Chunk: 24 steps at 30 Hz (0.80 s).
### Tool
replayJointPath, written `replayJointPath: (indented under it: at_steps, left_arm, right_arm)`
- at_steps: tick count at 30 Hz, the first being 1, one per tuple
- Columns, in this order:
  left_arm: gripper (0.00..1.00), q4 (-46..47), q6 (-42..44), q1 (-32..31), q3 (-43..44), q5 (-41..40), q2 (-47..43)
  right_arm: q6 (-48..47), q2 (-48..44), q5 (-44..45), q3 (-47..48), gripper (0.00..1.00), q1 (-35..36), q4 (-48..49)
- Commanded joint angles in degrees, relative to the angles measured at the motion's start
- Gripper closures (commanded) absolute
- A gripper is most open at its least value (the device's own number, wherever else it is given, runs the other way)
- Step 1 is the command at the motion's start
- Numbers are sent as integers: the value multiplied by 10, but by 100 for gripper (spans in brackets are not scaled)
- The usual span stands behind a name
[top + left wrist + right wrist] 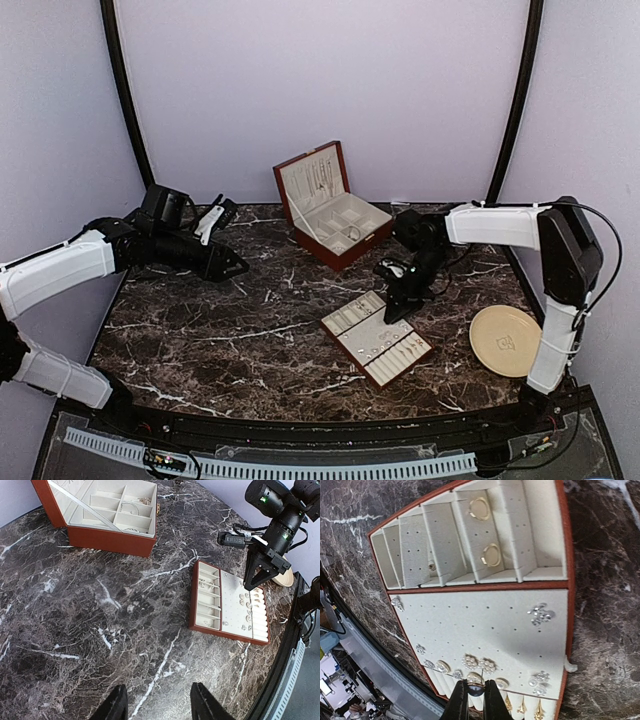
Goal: Organize the mixed jewelry
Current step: Place the earring in the earring holder.
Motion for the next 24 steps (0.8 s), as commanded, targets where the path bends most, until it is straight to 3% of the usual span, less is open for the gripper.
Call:
replayJointPath:
  at_steps: [1,24]
  left_arm:
    - [55,2,3,2,5,5,-14]
    - [55,2,3,2,4,4,-17]
  right_arm:
    - [11,21,-21,25,95,20,-11]
    - [0,88,-11,90,95,24,-18]
